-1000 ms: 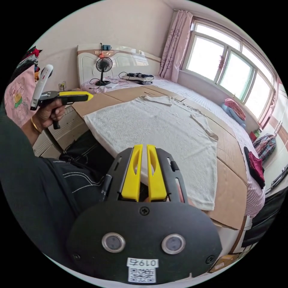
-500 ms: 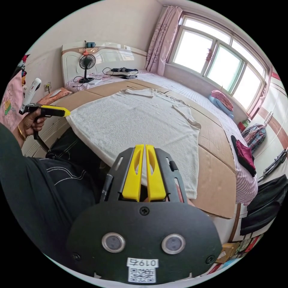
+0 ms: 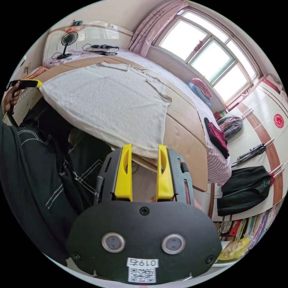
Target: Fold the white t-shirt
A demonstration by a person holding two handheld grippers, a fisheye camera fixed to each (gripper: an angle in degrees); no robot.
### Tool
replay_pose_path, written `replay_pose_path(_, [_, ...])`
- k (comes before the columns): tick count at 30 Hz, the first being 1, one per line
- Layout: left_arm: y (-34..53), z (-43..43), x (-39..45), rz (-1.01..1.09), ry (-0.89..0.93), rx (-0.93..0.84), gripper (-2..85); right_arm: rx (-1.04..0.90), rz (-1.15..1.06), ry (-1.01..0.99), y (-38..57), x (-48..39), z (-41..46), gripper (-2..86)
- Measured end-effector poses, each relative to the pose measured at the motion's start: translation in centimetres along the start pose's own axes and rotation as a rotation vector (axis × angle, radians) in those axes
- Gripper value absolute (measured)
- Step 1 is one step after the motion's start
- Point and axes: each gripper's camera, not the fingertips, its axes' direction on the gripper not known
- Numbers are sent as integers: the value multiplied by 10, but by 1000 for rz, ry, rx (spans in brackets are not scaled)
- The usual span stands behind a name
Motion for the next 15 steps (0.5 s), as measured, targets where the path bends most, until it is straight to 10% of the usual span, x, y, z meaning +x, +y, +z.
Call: replay_pose_path(15, [-6,-18,-16,-13,22,-20,7,16,299,-86,32,84,6,8])
